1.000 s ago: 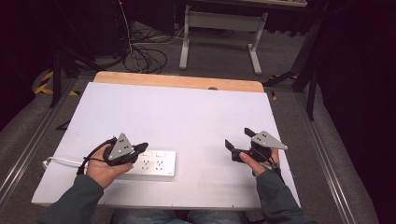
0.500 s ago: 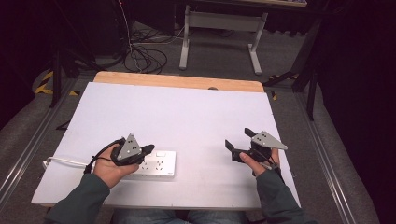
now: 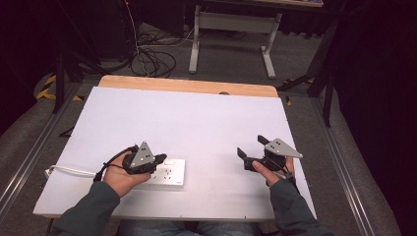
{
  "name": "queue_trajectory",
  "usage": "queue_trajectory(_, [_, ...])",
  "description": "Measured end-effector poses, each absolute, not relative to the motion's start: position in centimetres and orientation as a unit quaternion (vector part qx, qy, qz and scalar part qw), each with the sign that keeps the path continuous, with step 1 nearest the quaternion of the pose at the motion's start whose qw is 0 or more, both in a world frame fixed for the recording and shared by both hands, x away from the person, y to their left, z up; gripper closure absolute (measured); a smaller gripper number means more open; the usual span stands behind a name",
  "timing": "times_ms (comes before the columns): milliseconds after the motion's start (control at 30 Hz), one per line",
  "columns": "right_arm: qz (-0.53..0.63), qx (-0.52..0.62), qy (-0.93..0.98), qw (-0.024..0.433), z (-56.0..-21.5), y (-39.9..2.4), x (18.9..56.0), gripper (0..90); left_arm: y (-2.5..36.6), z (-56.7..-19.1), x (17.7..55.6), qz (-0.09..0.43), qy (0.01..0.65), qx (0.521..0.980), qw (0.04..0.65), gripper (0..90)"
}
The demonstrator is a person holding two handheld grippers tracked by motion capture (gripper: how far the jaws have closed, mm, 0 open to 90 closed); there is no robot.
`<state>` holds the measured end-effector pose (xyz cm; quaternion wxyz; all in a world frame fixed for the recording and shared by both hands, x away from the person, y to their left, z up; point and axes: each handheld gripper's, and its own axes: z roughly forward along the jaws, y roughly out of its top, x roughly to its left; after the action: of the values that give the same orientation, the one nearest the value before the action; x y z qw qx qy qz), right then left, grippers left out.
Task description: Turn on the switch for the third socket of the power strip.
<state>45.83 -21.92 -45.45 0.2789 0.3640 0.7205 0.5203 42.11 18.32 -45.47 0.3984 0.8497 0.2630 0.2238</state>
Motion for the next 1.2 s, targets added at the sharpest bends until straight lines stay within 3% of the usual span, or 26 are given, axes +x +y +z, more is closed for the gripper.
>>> queue_trajectory(1200, [0.517,0.362,0.723,0.281,-45.6,-21.9,45.8,9.9,16.6,-46.6,43.0,0.206,0.256,0.877,0.35,89.9])
